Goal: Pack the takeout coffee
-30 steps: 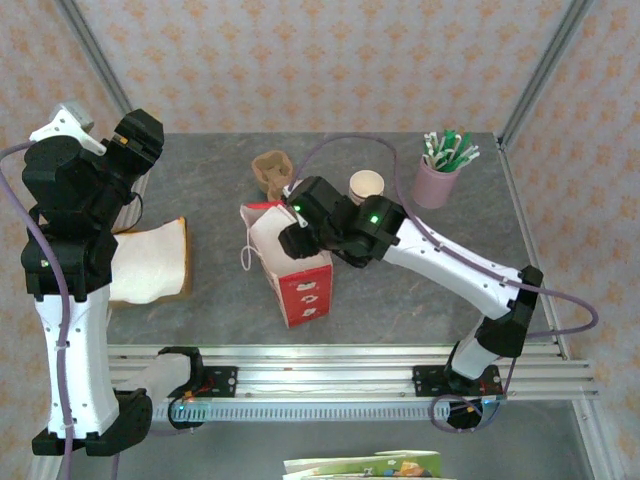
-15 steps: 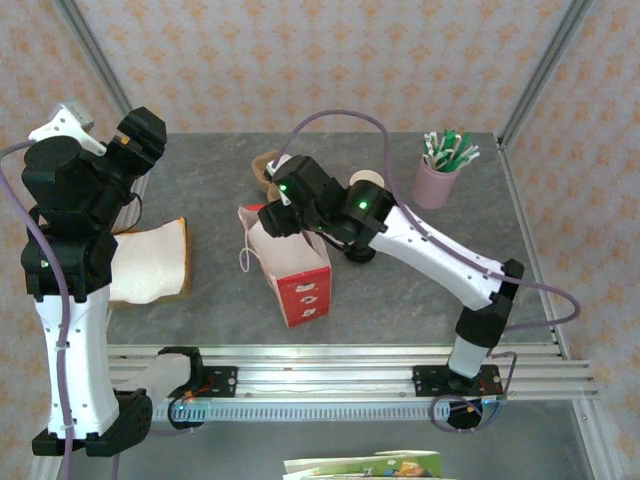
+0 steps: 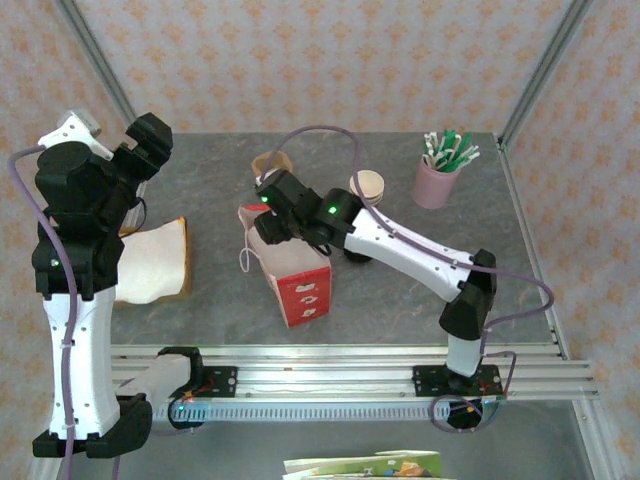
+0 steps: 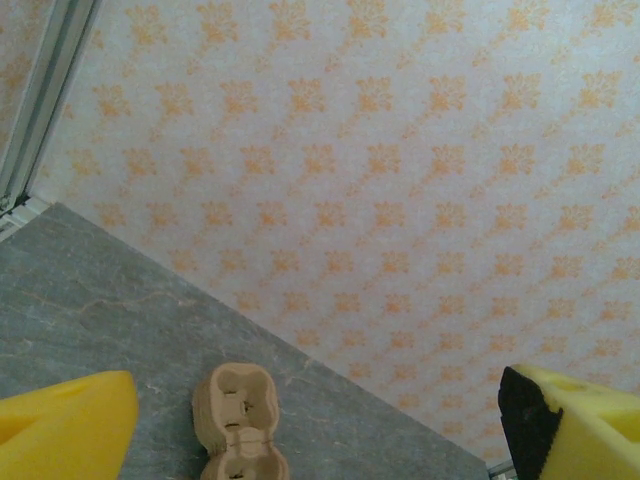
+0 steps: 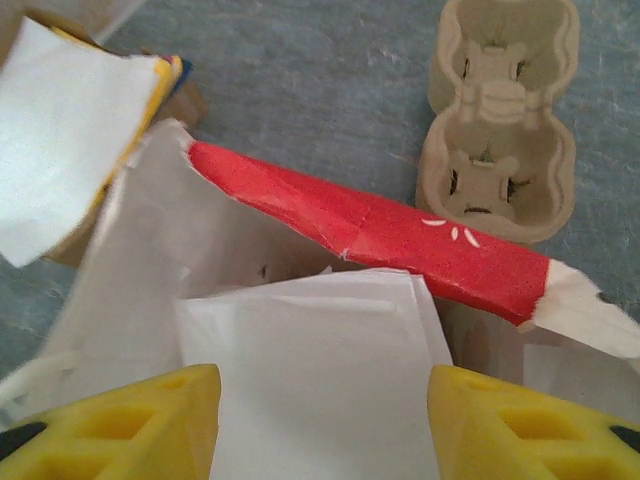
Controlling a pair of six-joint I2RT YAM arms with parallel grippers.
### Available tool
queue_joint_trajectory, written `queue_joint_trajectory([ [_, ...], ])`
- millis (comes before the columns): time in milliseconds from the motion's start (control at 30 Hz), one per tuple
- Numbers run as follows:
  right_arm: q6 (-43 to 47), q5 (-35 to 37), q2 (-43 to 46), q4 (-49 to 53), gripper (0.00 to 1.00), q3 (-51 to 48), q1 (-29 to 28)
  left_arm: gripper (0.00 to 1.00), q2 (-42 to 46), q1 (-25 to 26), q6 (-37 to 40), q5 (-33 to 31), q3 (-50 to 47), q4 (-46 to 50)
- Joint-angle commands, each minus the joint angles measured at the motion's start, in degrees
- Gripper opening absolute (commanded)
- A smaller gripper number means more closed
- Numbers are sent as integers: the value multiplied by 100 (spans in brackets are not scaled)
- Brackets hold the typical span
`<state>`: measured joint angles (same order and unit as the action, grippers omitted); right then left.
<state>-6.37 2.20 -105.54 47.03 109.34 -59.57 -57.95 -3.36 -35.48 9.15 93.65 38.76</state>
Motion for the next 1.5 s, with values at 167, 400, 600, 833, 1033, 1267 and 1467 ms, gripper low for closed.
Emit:
queue_joint_trajectory([
  [167, -24, 557, -142, -112, 55, -411, 18, 93, 128, 28, 125, -123, -180, -322],
  [400, 26, 643, -73, 181, 57, 312, 21, 93, 100, 28, 155, -115, -191, -347],
  [600, 285, 573, 549, -86, 65, 1049, 31, 95, 107, 28, 403, -251, -313, -523],
  [833, 676, 1376, 1739, -1538, 72, -128, 565, 99, 91, 28, 1069, -621, -759, -1123],
  [1033, 592, 1477, 2984, -3370, 76, -2333, 2212, 99, 299, 28, 1697, -1165, -2116, -2482],
  [1267, 24, 1836, 4232, -4684, 80, -5079, 4168, 99, 686, 28, 2304, -1954, -4794, -4655],
  [1467, 174, 2354, 4761, -6485, 81, -7379, 4805, 99, 560, 26, 2555, -2093, -6369, -6034],
])
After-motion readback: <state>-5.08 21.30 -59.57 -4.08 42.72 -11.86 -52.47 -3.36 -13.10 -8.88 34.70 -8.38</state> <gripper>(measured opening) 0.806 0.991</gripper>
